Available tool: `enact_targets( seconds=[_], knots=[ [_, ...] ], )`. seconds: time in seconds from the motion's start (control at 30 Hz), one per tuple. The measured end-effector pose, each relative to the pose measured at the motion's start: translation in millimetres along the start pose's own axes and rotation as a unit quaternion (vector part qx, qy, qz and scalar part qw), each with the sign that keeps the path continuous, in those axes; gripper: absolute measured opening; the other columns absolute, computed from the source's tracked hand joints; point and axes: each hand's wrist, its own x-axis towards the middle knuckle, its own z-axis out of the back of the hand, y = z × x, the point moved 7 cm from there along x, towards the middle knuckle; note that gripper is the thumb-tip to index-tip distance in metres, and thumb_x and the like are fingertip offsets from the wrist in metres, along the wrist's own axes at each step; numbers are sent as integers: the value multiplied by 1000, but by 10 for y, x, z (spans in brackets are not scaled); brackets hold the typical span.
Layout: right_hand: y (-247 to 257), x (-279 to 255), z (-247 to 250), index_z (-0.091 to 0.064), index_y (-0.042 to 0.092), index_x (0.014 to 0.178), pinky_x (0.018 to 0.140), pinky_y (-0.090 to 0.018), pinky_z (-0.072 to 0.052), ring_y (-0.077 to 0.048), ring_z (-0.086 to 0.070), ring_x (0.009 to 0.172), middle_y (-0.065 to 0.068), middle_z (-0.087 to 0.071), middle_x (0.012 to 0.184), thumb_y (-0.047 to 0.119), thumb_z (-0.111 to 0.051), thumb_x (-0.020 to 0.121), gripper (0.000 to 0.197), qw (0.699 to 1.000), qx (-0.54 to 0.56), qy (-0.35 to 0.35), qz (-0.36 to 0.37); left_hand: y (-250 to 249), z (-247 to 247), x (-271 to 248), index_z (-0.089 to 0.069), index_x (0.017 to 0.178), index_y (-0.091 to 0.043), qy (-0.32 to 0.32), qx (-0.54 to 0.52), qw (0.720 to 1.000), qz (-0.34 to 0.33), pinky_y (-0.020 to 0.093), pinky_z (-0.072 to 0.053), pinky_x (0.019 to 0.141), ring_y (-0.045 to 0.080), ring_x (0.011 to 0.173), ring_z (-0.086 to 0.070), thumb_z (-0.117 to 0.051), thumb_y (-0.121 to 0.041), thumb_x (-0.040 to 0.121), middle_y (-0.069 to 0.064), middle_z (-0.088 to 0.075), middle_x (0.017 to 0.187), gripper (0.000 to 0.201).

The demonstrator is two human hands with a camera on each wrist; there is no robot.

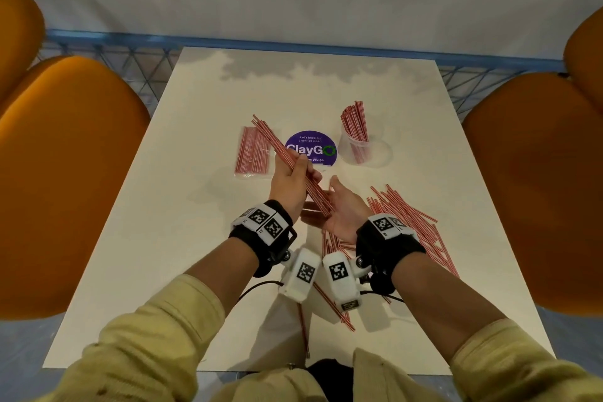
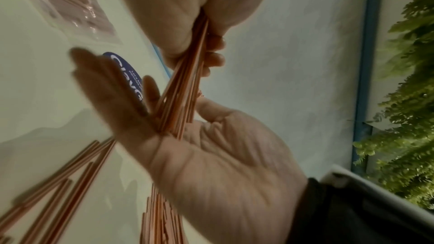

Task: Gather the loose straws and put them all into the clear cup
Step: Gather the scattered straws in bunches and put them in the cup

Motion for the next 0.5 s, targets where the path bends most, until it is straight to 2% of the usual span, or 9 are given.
enact_targets(
  seconds=[0.1,0.13,0.2,0.27,0.33,0.4,0.5],
  knots=[
    [14,38,-34,-43,2,132,81,-46,-55,-34,-58,115,-20,-56,129,43,-29,99,54,998,60,0,13,36,-54,-66,-43,82,-21,31,38,999,9,31,-51,61,12,54,-52,-45,-16,97,-4,-47,59,16],
    [17,43,-49,-43,4,133,82,-46,-56,-33,-57,119,-18,-55,131,42,-30,99,53,998,57,11,19,39,-64,-75,-43,82,-21,37,60,997,6,31,-50,61,12,54,-52,-46,-18,97,-5,-47,57,15],
    [5,35,-55,-50,7,121,83,-43,-56,-32,-61,111,-16,-59,118,45,-30,98,48,1000,-2,22,22,-12,-63,-77,-43,83,-21,39,116,992,-14,26,-48,57,6,47,-49,-46,-23,97,-8,-45,54,14],
    [40,-4,-65,-56,9,102,77,-39,-53,-27,-64,89,-13,-64,97,49,-32,97,48,995,-93,15,27,-82,-62,-86,-45,85,-22,42,156,986,-33,22,-44,51,1,39,-43,-43,-28,98,-9,-42,53,15],
    [208,-48,-78,-58,12,96,76,-37,-51,-22,-61,81,-8,-62,88,46,-34,97,42,982,-167,-24,87,-71,-70,-118,-49,91,-19,59,167,984,-21,20,-40,46,-1,37,-44,-41,-31,98,-8,-43,53,16],
    [456,-88,-165,-57,12,109,80,-36,-50,-24,-62,89,-7,-63,99,41,-33,98,38,961,-217,-47,167,16,-78,-168,-52,98,-17,85,184,979,8,19,-39,43,0,37,-48,-40,-34,98,-9,-50,55,21],
    [821,-147,-349,-42,15,133,88,-36,-51,-25,-61,104,-5,-61,116,40,-32,99,44,917,-295,-64,260,139,-70,-232,-49,84,-18,113,222,967,50,24,-38,45,6,35,-37,-42,-38,97,-3,-39,54,25]
  ],
)
